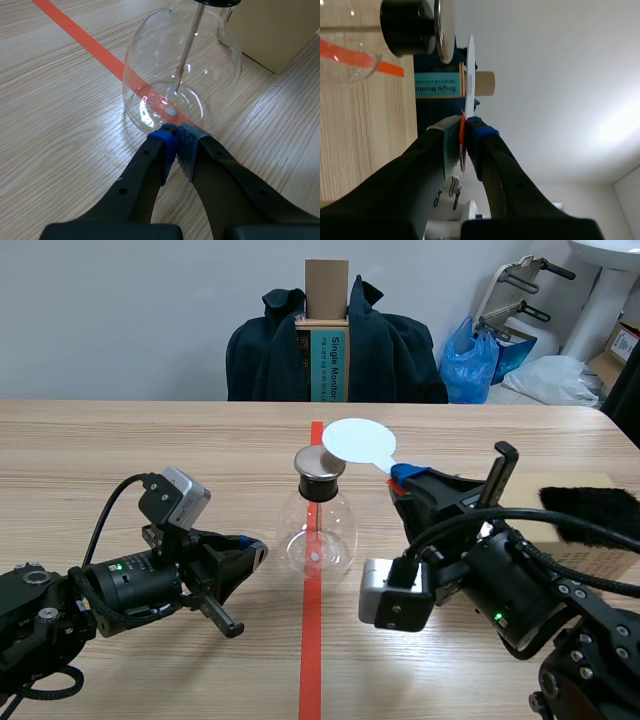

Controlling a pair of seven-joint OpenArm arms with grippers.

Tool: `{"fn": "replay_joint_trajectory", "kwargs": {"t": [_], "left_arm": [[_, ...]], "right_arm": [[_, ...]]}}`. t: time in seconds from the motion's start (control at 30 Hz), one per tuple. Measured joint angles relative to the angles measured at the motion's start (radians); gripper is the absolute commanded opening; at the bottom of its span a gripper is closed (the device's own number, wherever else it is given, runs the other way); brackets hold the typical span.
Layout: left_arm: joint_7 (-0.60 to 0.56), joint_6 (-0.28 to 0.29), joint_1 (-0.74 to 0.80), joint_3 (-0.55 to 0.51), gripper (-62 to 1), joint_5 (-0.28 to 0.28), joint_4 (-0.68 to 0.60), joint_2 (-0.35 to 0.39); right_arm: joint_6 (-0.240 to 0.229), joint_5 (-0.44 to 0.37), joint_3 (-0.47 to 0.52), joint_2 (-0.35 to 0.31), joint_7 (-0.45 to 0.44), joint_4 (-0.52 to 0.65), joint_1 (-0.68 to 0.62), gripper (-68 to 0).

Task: Do the electroscope experiment.
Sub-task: 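Move the plate toward and away from the electroscope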

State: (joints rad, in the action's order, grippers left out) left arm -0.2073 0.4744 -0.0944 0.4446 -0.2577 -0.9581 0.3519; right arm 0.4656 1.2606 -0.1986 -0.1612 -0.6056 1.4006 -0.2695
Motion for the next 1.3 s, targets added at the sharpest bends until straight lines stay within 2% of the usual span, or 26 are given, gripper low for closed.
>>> {"fn": "replay_joint_trajectory", "kwargs": {"t": [0.37, 0.97, 1.07, 1.3], "left_arm": [[0.000, 0.000, 0.000, 0.000, -58.2, 0.000, 0.000, 0.000], [0.000, 0.000, 0.000, 0.000, -58.2, 0.000, 0.000, 0.000], [0.000, 0.000, 0.000, 0.000, -58.2, 0.000, 0.000, 0.000], [0.000, 0.000, 0.000, 0.000, -58.2, 0.000, 0.000, 0.000]], "right_arm": [[0.000, 0.000, 0.000, 0.000, -0.121, 0.000, 0.000, -66.8], [0.000, 0.000, 0.000, 0.000, -0.128, 0.000, 0.000, -66.8], [0.000, 0.000, 0.000, 0.000, -0.090, 0.000, 0.000, -66.8], [0.000, -0.019, 0.000, 0.000, 0.105, 0.000, 0.000, -66.8]]}}
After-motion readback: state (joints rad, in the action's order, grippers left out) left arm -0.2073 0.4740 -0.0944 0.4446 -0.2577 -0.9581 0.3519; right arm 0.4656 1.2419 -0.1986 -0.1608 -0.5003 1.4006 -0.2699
